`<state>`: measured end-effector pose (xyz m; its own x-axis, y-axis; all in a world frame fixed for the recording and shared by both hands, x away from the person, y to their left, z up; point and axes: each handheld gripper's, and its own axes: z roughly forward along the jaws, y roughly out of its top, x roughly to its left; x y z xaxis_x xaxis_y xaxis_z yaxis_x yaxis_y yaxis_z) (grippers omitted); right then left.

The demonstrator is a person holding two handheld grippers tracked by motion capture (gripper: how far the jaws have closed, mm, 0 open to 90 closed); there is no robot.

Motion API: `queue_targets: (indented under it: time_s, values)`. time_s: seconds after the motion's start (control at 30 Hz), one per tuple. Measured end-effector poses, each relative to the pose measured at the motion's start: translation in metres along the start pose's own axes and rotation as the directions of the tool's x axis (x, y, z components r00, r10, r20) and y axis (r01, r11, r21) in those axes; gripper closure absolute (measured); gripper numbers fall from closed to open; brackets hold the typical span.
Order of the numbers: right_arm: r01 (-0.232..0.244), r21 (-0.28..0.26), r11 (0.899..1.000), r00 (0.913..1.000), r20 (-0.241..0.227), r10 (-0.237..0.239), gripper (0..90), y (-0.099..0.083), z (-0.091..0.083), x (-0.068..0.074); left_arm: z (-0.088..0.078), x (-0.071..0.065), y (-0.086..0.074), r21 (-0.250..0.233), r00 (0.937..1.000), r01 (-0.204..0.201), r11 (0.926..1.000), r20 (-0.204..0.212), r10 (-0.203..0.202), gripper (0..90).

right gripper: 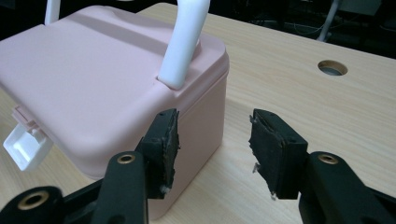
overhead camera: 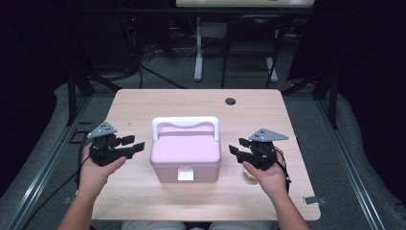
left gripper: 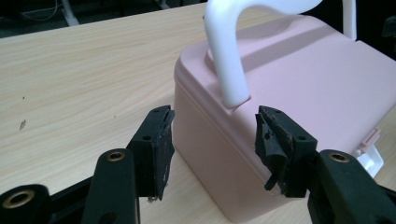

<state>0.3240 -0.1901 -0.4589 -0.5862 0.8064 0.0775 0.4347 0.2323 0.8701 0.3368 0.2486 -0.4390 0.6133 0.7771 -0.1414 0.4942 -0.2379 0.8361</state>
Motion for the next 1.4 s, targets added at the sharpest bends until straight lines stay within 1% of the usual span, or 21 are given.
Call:
queue_targets:
  time_s: [0.07,0.1,0.17,0.3,0.33,0.43,0.57,0.63,0.67,0.7,0.73,0.77,0.83,0.9,0.97,1.03,1.07,1.13,1.3,1.33,1.4]
  values:
    - [0.001,-0.007,1.000,1.0000,-0.001,-0.001,50.9,0.001,0.000,0.000,0.001,-0.001,0.001,-0.002,1.0000,-0.001,1.0000,-0.001,0.001,45.2]
    - [-0.004,-0.016,1.000,0.9999,-0.010,0.004,50.7,0.003,0.000,-0.002,0.004,-0.001,0.004,-0.006,1.0000,-0.006,1.0000,0.002,0.006,44.6]
    - [-0.011,-0.016,1.000,0.9998,-0.015,0.010,50.6,0.004,0.001,-0.002,0.005,-0.001,0.005,-0.007,1.0000,-0.004,1.0000,0.006,0.004,44.6]
    - [-0.007,-0.023,1.000,0.9996,-0.029,0.006,50.3,0.011,0.004,-0.002,0.012,-0.002,0.012,-0.001,0.9998,-0.009,1.0000,0.016,0.009,43.8]
    - [-0.004,-0.032,0.999,0.9995,-0.033,0.003,49.9,0.014,0.005,-0.001,0.013,-0.003,0.012,-0.001,0.9998,-0.007,1.0000,0.019,0.007,43.8]
    - [-0.001,-0.035,0.999,0.9989,-0.047,-0.001,49.1,0.019,0.009,0.001,0.018,-0.004,0.016,0.002,0.9996,-0.006,1.0000,0.028,0.006,43.7]
    - [0.002,-0.027,1.000,0.9980,-0.063,-0.004,48.3,0.023,0.018,0.003,0.027,-0.003,0.018,0.017,0.9996,-0.009,0.9998,0.027,0.009,43.2]
    - [-0.003,-0.027,1.000,0.9971,-0.076,0.001,48.0,0.025,0.023,0.004,0.030,-0.002,0.019,0.023,0.9995,-0.006,0.9997,0.031,0.006,43.2]
    - [-0.012,-0.030,0.999,0.9957,-0.092,0.009,47.8,0.026,0.027,0.004,0.033,-0.001,0.020,0.025,0.9994,-0.006,0.9997,0.034,0.005,43.2]
    - [-0.012,-0.030,0.999,0.9957,-0.092,0.009,47.8,0.026,0.027,0.004,0.033,-0.001,0.020,0.025,0.9994,-0.006,0.9997,0.034,0.005,43.2]
    - [-0.025,-0.033,0.999,0.9940,-0.107,0.021,47.6,0.027,0.031,0.004,0.036,-0.001,0.022,0.024,0.9994,-0.002,0.9997,0.035,0.001,43.2]
    - [-0.025,-0.033,0.999,0.9940,-0.107,0.021,47.6,0.027,0.031,0.004,0.036,-0.001,0.022,0.024,0.9994,-0.002,0.9997,0.035,0.001,43.2]
    - [-0.048,-0.034,0.998,0.9911,-0.126,0.043,47.4,0.029,0.035,0.002,0.040,-0.001,0.024,0.033,0.9992,0.002,0.9995,0.041,-0.004,43.2]
    - [-0.051,-0.035,0.998,0.9907,-0.128,0.046,47.4,0.029,0.037,0.002,0.043,-0.002,0.024,0.032,0.9991,0.000,0.9995,0.042,-0.001,43.3]
    - [-0.053,-0.024,0.998,0.9904,-0.129,0.049,47.4,0.028,0.042,0.001,0.046,-0.002,0.024,0.037,0.9989,0.006,0.9993,0.047,-0.008,43.8]
    - [-0.054,-0.021,0.998,0.9900,-0.131,0.051,47.4,0.028,0.043,0.001,0.048,-0.002,0.024,0.036,0.9985,0.004,0.9994,0.054,-0.006,44.7]
    - [-0.057,-0.025,0.998,0.9895,-0.135,0.053,47.5,0.028,0.045,0.000,0.049,-0.003,0.024,0.036,0.9980,0.013,0.9993,0.061,-0.015,45.9]
    - [-0.061,-0.026,0.998,0.9885,-0.140,0.057,47.5,0.028,0.046,0.000,0.050,-0.004,0.024,0.035,0.9978,0.005,0.9994,0.067,-0.008,47.1]
    - [-0.047,-0.020,0.999,0.9856,-0.164,0.043,51.1,0.028,0.051,0.003,0.051,-0.007,0.023,0.030,0.9967,-0.012,0.9995,0.081,0.010,51.6]
    - [-0.044,-0.026,0.999,0.9838,-0.175,0.039,52.9,0.028,0.051,0.005,0.051,-0.008,0.023,0.034,0.9971,-0.015,0.9993,0.076,0.012,53.2]
    - [-0.043,-0.028,0.999,0.9831,-0.179,0.038,53.0,0.028,0.051,0.006,0.051,-0.008,0.023,0.032,0.9974,-0.026,0.9992,0.067,0.024,53.7]
